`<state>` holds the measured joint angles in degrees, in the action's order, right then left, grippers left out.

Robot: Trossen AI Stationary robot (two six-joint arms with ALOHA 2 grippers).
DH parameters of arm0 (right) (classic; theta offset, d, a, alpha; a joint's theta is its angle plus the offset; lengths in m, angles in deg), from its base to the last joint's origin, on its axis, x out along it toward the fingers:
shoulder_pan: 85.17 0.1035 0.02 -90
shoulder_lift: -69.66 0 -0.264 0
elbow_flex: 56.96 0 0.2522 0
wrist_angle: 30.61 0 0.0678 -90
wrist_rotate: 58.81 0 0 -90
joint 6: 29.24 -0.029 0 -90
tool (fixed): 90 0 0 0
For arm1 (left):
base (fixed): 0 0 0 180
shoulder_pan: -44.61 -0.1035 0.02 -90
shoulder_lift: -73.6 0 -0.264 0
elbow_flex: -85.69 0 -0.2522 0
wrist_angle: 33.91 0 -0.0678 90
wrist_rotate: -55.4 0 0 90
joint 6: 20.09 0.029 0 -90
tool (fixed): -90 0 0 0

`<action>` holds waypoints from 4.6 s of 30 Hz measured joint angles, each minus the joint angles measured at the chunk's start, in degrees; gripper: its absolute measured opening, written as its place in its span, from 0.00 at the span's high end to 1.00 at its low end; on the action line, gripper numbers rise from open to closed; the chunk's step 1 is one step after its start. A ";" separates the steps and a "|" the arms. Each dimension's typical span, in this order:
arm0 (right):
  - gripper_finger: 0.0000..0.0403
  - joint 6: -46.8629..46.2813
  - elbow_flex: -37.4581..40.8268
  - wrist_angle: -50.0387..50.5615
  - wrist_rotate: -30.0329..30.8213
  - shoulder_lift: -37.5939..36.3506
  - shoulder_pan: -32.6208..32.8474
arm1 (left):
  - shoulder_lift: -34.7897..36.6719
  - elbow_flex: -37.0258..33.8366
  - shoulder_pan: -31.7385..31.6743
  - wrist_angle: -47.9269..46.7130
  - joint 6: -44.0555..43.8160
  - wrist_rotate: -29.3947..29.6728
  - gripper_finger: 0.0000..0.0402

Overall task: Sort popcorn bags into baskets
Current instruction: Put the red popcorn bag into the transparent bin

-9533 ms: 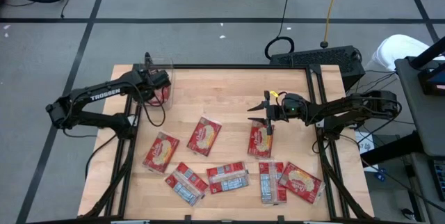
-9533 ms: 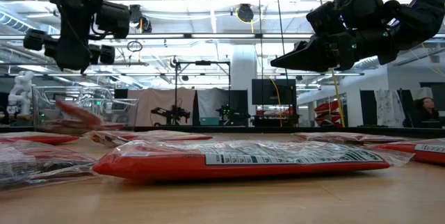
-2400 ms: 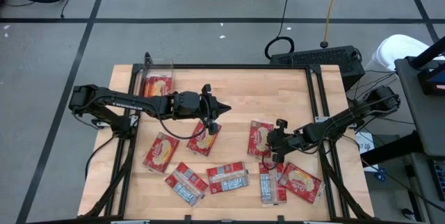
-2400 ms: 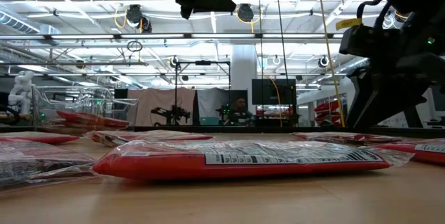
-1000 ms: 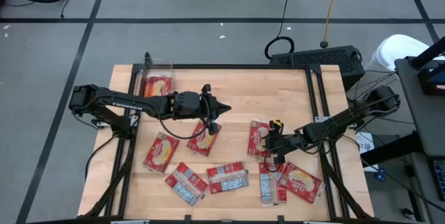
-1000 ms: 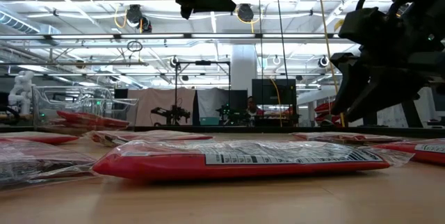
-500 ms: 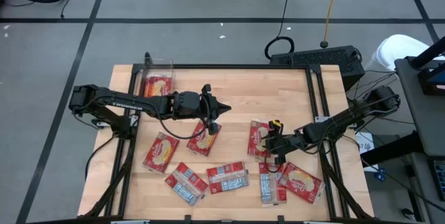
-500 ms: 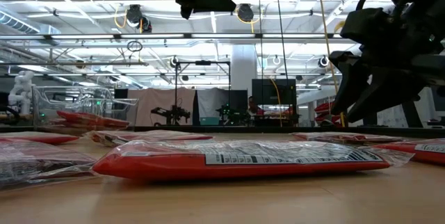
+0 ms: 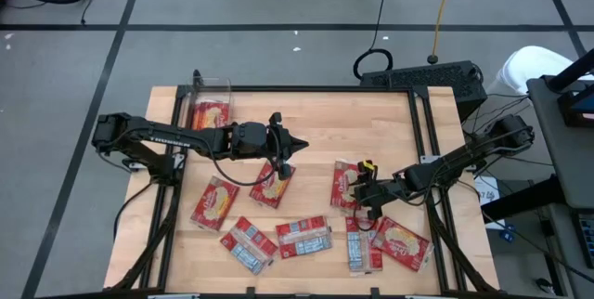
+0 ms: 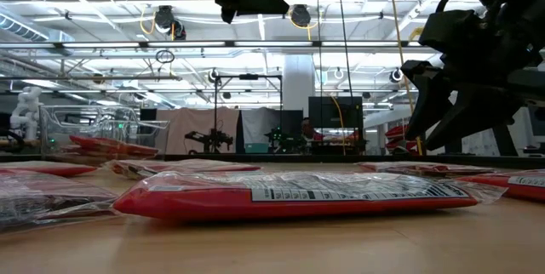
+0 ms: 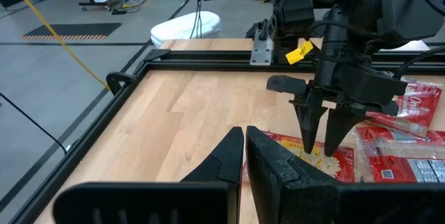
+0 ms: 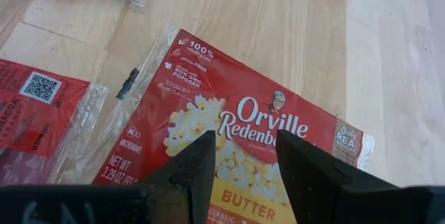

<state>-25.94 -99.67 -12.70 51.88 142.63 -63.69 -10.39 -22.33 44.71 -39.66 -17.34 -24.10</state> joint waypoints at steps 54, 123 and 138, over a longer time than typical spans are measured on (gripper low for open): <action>0.37 16.49 5.11 5.89 -2.71 -6.77 1.76 | 0.00 0.02 0.00 0.02 0.00 0.02 0.94; 0.51 2.79 -6.17 14.99 -16.06 -1.99 -21.74 | 0.00 0.04 10.15 -11.37 -21.15 9.72 0.94; 0.46 2.61 -1.75 5.92 -21.02 7.59 -27.15 | -0.02 0.02 11.50 -11.27 -20.68 12.87 0.94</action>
<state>-23.33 -101.42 -6.78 30.85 150.22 -90.84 -10.41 -22.31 56.21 -50.93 -38.02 -11.24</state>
